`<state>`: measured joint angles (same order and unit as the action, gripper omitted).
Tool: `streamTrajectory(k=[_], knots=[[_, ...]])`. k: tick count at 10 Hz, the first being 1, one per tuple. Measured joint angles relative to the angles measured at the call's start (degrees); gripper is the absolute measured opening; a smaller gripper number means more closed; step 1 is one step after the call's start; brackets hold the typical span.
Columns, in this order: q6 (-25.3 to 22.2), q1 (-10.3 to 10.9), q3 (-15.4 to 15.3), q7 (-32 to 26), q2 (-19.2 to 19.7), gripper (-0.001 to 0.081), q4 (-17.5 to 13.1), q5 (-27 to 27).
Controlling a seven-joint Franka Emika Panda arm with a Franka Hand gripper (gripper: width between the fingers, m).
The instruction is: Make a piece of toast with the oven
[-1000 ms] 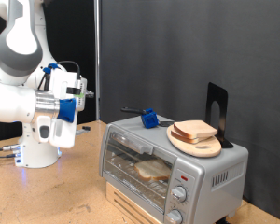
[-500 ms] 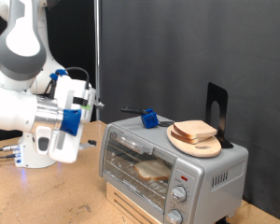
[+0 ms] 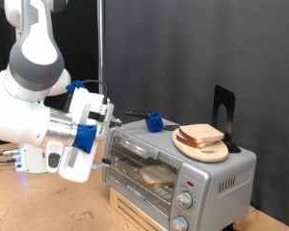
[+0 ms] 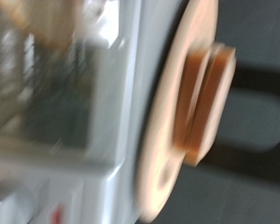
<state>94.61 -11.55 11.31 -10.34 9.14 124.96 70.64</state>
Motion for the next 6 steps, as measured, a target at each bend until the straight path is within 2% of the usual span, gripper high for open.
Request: streamTrajectory(k=[1,2,4,6], knots=[[-4.55,-0.88,0.32,0.01,0.7,0.0808,-1.14,-1.32],[-6.39,-1.48,0.38,-0.01,2.3,0.0808,-3.2,-1.46],[-5.07,-1.43,-0.12,-0.06,6.66,0.0808,-7.66,0.37],[-0.45,-1.12,-1.17,-0.71,10.27,0.0808,-10.88,3.39]])
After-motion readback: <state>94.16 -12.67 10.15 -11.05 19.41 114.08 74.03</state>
